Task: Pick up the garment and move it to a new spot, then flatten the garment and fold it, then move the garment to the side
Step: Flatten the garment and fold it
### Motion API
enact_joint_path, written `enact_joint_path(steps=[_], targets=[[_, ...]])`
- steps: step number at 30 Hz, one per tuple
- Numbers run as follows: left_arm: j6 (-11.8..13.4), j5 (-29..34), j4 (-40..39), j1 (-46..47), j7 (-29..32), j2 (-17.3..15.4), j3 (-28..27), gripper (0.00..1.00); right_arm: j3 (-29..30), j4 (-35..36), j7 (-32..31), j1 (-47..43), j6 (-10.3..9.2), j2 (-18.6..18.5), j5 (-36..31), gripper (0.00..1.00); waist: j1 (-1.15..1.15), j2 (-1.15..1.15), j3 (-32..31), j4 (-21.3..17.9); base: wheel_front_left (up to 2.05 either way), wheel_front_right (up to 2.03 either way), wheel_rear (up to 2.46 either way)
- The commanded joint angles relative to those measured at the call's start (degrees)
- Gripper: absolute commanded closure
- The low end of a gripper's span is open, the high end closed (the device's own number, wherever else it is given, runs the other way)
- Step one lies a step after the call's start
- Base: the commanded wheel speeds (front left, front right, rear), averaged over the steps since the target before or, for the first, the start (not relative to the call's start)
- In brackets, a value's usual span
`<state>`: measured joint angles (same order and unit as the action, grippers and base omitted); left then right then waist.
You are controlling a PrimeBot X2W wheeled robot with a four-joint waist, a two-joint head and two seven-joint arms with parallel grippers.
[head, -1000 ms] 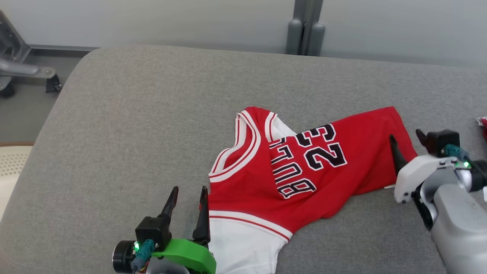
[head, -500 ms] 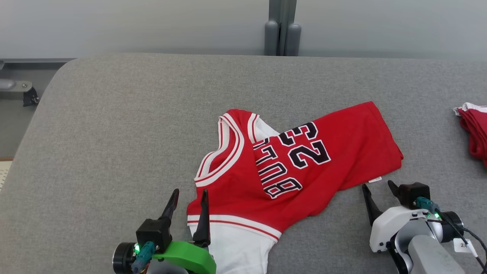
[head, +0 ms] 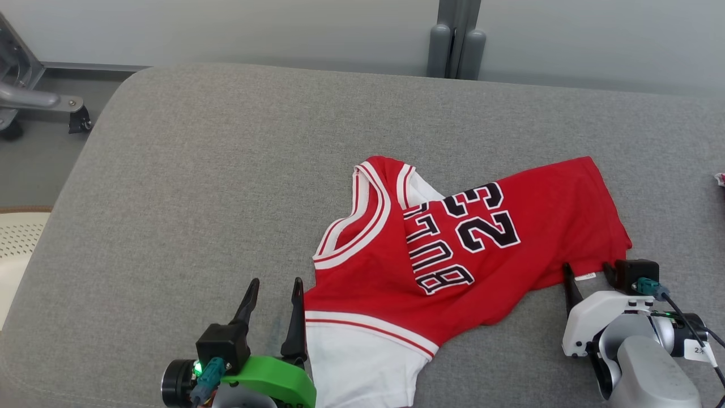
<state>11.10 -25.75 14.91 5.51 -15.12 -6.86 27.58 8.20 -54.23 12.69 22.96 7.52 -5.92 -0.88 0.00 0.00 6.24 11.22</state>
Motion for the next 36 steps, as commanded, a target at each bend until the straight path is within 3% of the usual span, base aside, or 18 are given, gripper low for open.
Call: enact_joint_path(steps=[1,2,3,4,6,16,25,29,30,31,32,36], targets=[[0.07,0.16,-0.10,0.17,-0.02,-0.37,-0.39,0.00,0.23,-1.06,-0.10,0.01,-0.06,0.54,-0.79,0.00,0.00,0.00,0.01,0.03,0.00,0.00,0.00],[0.11,0.18,-0.11,0.15,-0.02,-0.38,-0.45,0.00,0.47,-1.41,0.03,0.19,-0.06,0.77,-1.09,0.00,0.00,0.00,0.02,0.00,0.00,0.00,0.00],[0.17,0.24,-0.12,0.14,-0.02,-0.36,-0.49,0.00,0.74,-1.77,0.08,0.40,-0.06,0.95,-1.48,0.44,0.00,0.00,0.02,-0.04,0.00,0.00,0.00],[0.21,0.30,-0.14,0.15,-0.02,-0.34,-0.51,0.00,1.01,-2.33,0.14,0.62,-0.07,1.04,-1.98,0.58,0.00,0.00,0.03,-0.11,0.00,0.00,0.00],[0.16,0.36,-0.11,0.18,-0.02,-0.32,-0.50,0.00,1.51,-3.13,0.25,1.06,-0.07,1.06,-2.67,1.00,0.00,0.00,-0.03,-0.28,0.00,0.00,0.00],[0.24,0.13,0.05,-0.85,-0.02,-0.17,-0.71,0.00,5.09,1.07,1.82,-0.18,-0.10,1.95,-6.86,1.00,0.00,0.00,-1.46,-2.49,0.00,0.00,0.00],[0.46,-0.13,0.01,-1.96,-0.02,0.05,-0.99,0.00,7.16,15.95,-2.37,-11.00,-0.10,2.86,-8.86,1.00,0.00,0.00,-3.06,-4.63,0.00,0.00,0.00],[0.36,-0.19,-0.12,-2.41,-0.02,-0.07,-1.23,0.00,4.32,22.72,-6.16,-16.34,-0.10,2.99,-4.71,1.00,0.00,0.00,-3.36,-5.66,0.00,0.00,0.00],[0.22,-0.24,-0.09,-2.46,-0.02,-0.07,-1.19,0.00,3.61,24.19,-6.94,-17.65,-0.10,2.97,-3.82,0.55,0.00,0.00,-3.39,-5.92,0.00,0.00,0.00],[0.13,-0.24,-0.02,-2.47,-0.02,-0.08,-1.19,0.00,3.12,25.20,-7.32,-18.40,-0.10,2.91,-2.89,0.19,0.00,0.00,-3.42,-6.15,0.00,0.00,0.00],[0.07,-0.24,0.03,-2.41,-0.02,-0.06,-1.24,0.00,2.58,26.37,-7.83,-19.21,-0.10,2.89,-1.83,0.00,0.00,0.00,-3.50,-6.42,0.00,0.00,0.00],[0.13,-0.22,0.03,-2.40,-0.02,-0.18,-1.60,0.00,1.16,30.85,-9.26,-21.35,-0.10,2.90,0.63,0.00,0.00,0.00,-3.81,-7.72,0.00,0.00,0.00]])
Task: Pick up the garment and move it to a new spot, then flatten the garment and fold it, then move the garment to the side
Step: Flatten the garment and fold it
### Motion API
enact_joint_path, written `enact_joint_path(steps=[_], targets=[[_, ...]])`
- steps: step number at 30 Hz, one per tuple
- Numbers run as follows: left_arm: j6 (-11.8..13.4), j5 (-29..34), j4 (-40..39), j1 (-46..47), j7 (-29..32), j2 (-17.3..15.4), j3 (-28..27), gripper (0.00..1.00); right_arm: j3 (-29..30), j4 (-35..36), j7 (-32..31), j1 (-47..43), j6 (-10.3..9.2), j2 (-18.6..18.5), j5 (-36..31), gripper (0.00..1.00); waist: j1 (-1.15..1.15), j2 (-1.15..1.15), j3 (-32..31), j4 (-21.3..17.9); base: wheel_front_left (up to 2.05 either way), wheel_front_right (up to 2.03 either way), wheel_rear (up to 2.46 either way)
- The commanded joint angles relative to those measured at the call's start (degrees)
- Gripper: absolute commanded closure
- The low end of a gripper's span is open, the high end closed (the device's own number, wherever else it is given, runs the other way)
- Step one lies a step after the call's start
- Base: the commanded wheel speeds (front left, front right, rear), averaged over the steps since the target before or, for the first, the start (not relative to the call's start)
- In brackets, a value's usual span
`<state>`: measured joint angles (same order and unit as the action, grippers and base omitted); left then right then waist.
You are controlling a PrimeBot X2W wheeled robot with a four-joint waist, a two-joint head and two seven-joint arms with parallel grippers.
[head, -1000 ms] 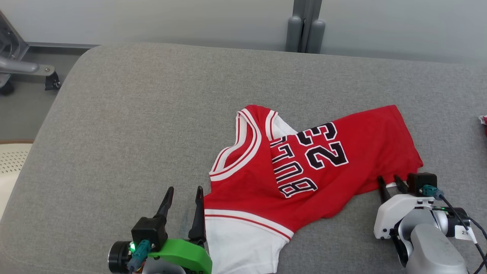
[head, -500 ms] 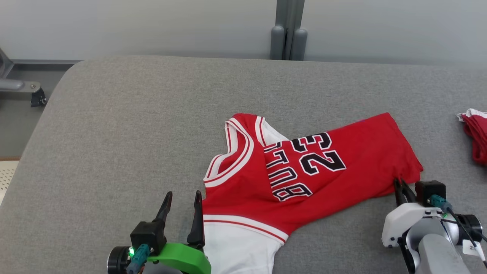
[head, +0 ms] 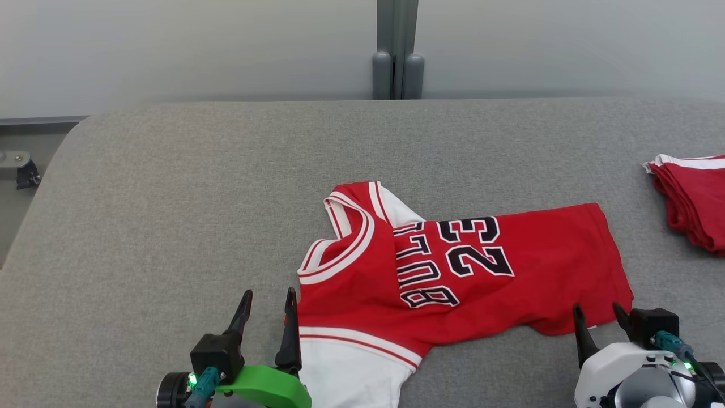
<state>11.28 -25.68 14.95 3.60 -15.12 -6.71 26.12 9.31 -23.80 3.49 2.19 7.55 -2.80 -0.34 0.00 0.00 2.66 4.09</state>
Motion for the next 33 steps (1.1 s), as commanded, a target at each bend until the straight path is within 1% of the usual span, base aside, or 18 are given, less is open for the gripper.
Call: enact_joint_path(steps=[1,6,9,13,20,23,27,28,29,31,32,33], targets=[[-0.11,-0.27,0.04,-0.51,-0.02,-0.34,-0.12,0.00,0.22,1.48,-0.36,-1.04,-0.13,-0.21,0.27,0.00,0.00,0.00,-0.30,-0.84,0.00,0.00,0.00],[-0.29,-0.14,0.20,-0.67,-0.02,-0.12,0.08,0.00,2.91,6.74,-2.06,-2.95,-0.12,-0.18,0.54,0.00,0.00,0.00,-0.62,-1.59,0.00,0.00,0.00],[-0.42,-0.06,0.28,-0.39,-0.02,-0.29,0.16,0.00,5.00,6.82,-2.59,-2.68,-0.12,-0.17,1.22,0.00,0.00,0.00,-0.41,-1.60,0.00,0.00,0.00],[-0.38,0.28,0.25,0.10,0.07,-0.77,0.42,0.00,6.77,3.03,-2.69,-0.34,-0.12,-0.15,1.42,0.00,0.00,0.00,0.24,-1.28,0.00,0.00,0.00],[-0.24,0.43,0.06,0.35,0.47,-1.41,0.72,0.00,8.26,-8.03,-0.56,5.14,-0.12,-0.15,1.29,0.00,0.00,0.00,0.75,-0.62,0.00,0.00,0.00],[-0.17,0.40,-0.05,0.32,0.70,-1.61,0.86,0.00,8.07,-12.56,0.34,7.14,-0.12,-0.16,2.39,0.00,0.00,0.00,0.60,-0.33,0.00,0.00,0.00],[0.08,0.24,-0.26,0.00,0.88,-1.92,0.97,0.00,6.74,-17.51,2.47,9.31,-0.11,-0.13,2.03,0.00,0.00,0.00,0.30,-0.15,0.00,0.00,0.00],[0.15,0.21,-0.35,-0.12,0.80,-2.01,0.98,0.00,6.19,-18.26,2.85,9.64,-0.11,-0.09,2.20,0.10,0.00,0.00,0.24,-0.16,0.00,0.00,0.00],[0.26,0.19,-0.45,-0.27,0.81,-2.10,0.97,0.00,5.49,-19.04,3.43,9.97,-0.11,-0.08,2.50,0.34,0.00,0.00,0.17,-0.19,0.00,0.00,0.00],[0.37,0.14,-0.58,-0.59,0.86,-2.14,1.06,0.00,4.37,-20.06,4.49,10.46,-0.11,-0.11,3.13,0.58,0.00,0.00,0.01,-0.31,0.00,0.00,0.00],[0.46,0.10,-0.64,-0.72,0.90,-2.15,1.09,0.00,3.78,-20.43,4.89,10.68,-0.11,-0.12,3.42,0.64,0.00,0.00,-0.06,-0.39,0.00,0.00,0.00],[0.51,0.02,-0.71,-0.83,0.94,-2.16,1.12,0.00,3.33,-20.82,5.29,10.89,-0.11,-0.13,3.68,0.78,0.00,0.00,-0.13,-0.52,0.00,0.00,0.00]])
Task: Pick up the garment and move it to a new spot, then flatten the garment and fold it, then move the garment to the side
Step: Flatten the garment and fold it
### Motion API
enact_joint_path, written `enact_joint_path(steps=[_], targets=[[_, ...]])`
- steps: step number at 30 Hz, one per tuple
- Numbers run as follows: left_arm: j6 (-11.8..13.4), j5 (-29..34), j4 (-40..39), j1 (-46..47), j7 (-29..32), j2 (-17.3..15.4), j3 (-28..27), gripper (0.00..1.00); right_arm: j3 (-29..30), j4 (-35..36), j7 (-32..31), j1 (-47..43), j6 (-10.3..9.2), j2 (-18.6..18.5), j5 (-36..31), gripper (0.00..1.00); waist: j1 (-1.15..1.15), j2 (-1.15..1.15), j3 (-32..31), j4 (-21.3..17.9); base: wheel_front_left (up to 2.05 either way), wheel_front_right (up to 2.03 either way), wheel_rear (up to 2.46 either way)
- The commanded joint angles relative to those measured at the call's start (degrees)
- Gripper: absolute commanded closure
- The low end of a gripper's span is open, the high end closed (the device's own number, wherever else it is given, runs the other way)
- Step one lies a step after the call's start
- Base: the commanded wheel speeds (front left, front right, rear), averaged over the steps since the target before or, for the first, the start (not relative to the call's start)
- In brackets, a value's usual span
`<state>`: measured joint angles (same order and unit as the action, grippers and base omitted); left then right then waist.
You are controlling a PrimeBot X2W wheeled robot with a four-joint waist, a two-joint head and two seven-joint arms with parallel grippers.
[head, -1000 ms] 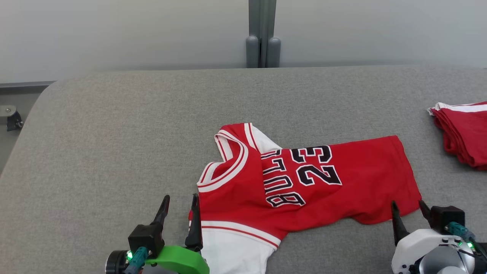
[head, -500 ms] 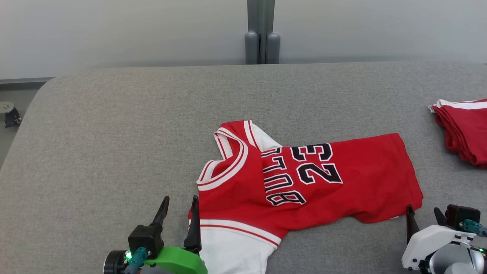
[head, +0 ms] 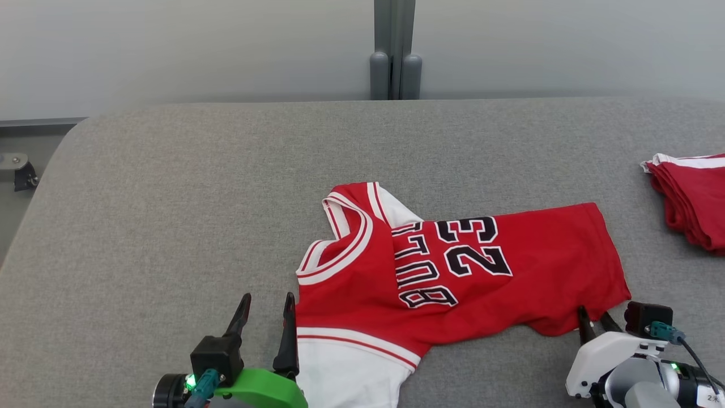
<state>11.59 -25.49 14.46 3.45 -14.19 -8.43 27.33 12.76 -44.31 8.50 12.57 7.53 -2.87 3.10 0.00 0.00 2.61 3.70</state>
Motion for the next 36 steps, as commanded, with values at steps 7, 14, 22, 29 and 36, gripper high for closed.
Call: enact_joint_path(steps=[7,14,22,29,36], targets=[[0.58,-0.38,-0.74,-1.00,0.19,-0.56,0.23,0.00,-2.01,0.91,2.28,0.93,-0.09,-0.09,-0.03,1.00,0.00,0.00,-0.52,-0.86,0.00,0.00,0.00],[0.92,-0.83,-0.83,-1.44,0.04,-0.51,0.21,0.00,-1.50,10.04,0.50,-2.94,-0.09,-0.09,-1.33,1.00,0.00,0.00,-1.15,-1.72,0.00,0.00,0.00],[0.77,-1.19,-0.55,-1.64,-0.38,0.11,0.04,0.00,1.89,30.09,-10.04,-14.17,-0.09,-0.10,-2.05,1.00,0.00,0.00,-1.60,-3.00,0.00,0.00,0.00],[0.42,-1.20,-0.27,-0.72,-0.59,0.53,-0.13,0.00,3.41,37.07,-17.13,-20.74,-0.10,-0.11,0.81,1.00,0.00,0.00,-0.85,-3.57,0.00,0.00,0.00],[-0.03,-0.90,0.37,0.26,-0.74,0.66,0.11,0.00,5.35,28.89,-16.54,-18.23,-0.10,-0.14,-2.06,1.00,0.00,0.00,-0.35,-2.91,0.00,0.00,0.00]])
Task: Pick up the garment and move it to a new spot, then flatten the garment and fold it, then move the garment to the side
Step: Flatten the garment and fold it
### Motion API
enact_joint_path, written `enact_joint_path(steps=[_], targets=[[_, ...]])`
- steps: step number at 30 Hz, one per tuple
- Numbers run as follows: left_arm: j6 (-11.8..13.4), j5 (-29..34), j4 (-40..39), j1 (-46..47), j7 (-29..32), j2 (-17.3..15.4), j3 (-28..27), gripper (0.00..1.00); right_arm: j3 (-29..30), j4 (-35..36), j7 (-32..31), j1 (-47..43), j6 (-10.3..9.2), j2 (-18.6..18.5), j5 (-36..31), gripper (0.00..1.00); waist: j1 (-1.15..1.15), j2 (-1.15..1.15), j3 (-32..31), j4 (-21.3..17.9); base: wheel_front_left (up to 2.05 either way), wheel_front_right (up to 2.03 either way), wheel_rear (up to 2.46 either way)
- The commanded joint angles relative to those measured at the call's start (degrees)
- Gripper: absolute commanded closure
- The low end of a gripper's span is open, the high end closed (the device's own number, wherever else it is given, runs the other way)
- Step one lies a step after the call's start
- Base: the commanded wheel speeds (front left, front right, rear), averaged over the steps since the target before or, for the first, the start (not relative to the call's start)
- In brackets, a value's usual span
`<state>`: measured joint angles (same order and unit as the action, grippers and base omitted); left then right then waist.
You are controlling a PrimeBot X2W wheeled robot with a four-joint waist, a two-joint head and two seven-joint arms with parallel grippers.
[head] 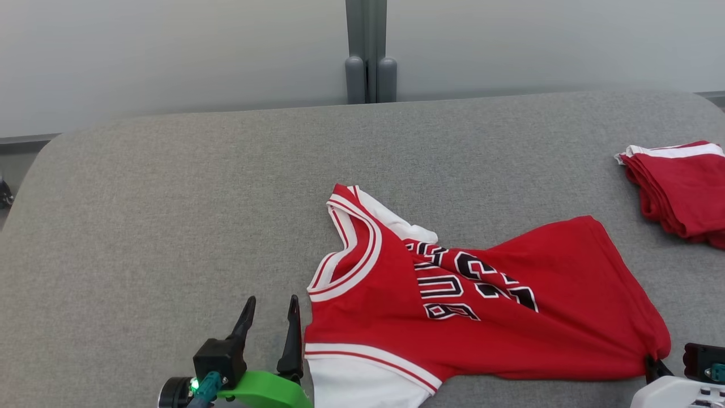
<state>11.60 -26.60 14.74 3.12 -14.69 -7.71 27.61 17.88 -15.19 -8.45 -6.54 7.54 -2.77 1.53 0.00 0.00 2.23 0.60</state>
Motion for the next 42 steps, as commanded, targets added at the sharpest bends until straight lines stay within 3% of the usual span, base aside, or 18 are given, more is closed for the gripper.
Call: enact_joint_path(steps=[1,2,4,5,13,21,32,42], targets=[[-0.11,0.23,0.15,0.70,-0.26,-0.14,-0.18,0.00,0.62,-1.54,0.96,1.29,-0.11,-0.21,-0.74,1.00,0.00,0.00,0.01,0.37,0.00,0.00,0.00],[-0.11,0.26,0.19,0.74,-0.27,-0.18,-0.21,0.00,0.93,-2.40,1.59,1.64,-0.11,-0.24,-0.88,1.00,0.00,0.00,-0.03,0.50,0.00,0.00,0.00],[-0.03,0.26,0.26,0.68,-0.32,-0.31,-0.32,0.00,1.00,-4.15,3.05,2.43,-0.11,-0.21,0.04,0.57,0.00,0.00,-0.14,0.71,0.00,0.00,0.00],[-0.02,0.22,0.31,0.59,-0.33,-0.38,-0.38,0.00,1.04,-4.82,4.04,2.73,-0.11,-0.22,0.20,0.00,0.00,0.00,-0.23,0.79,0.00,0.00,0.00],[0.15,-0.06,0.48,0.02,-0.44,0.07,-0.40,0.00,0.47,-1.51,6.92,4.78,-0.10,-0.22,-1.05,0.00,0.00,0.00,-0.90,0.69,0.00,0.00,0.00],[-0.26,0.02,0.73,0.55,-0.53,0.44,-0.16,0.00,-1.90,0.69,3.26,8.89,-0.10,-0.64,-3.81,0.00,0.00,0.00,-0.82,1.26,0.00,0.00,0.00],[-0.62,0.74,1.00,1.39,-0.48,0.50,0.53,0.00,-1.85,-14.01,-0.12,19.51,-0.10,-7.06,-5.85,0.00,0.00,0.00,0.37,3.96,0.00,0.00,0.00],[-0.70,0.76,1.08,1.66,-0.50,-0.09,0.71,0.00,-3.37,-28.39,-0.81,26.62,-0.10,-10.59,-0.30,0.00,0.00,0.00,1.38,5.69,0.00,0.00,0.00]])
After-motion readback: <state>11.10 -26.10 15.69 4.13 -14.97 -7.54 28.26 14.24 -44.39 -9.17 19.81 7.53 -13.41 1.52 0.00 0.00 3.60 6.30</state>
